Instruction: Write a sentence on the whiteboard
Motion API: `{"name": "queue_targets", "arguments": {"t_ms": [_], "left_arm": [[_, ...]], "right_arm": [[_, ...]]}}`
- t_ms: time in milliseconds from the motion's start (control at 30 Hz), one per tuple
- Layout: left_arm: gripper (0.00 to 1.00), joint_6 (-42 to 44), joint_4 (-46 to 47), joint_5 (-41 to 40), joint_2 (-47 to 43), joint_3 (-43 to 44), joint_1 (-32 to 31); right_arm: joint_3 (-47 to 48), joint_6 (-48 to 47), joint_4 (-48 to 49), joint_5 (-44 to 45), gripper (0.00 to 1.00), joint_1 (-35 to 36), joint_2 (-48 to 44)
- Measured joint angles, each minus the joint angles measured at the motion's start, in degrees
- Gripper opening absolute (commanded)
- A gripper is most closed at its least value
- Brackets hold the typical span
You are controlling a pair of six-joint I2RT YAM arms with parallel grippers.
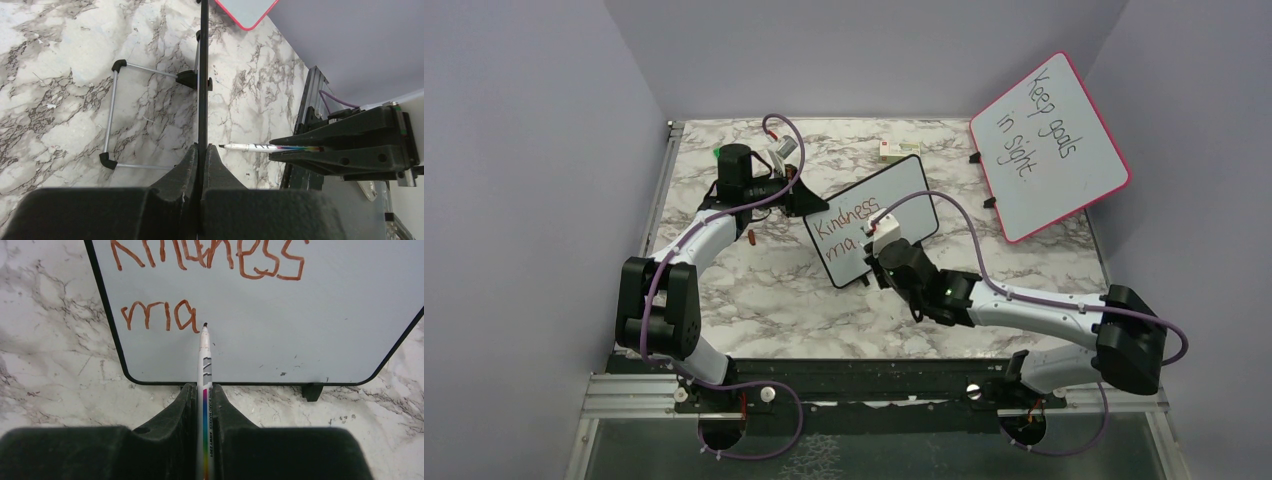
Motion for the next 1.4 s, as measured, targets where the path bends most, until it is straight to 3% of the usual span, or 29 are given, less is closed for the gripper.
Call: {"name": "queue_targets", "arguments": {"t_ms": [1400], "left_arm": [[0.00, 0.00, 0.00, -0.02, 0.00, 0.00, 0.00]], "right_arm": [[-0.02, -0.37, 5.46, -0.31, 0.01, -0.68, 2.16]]}}
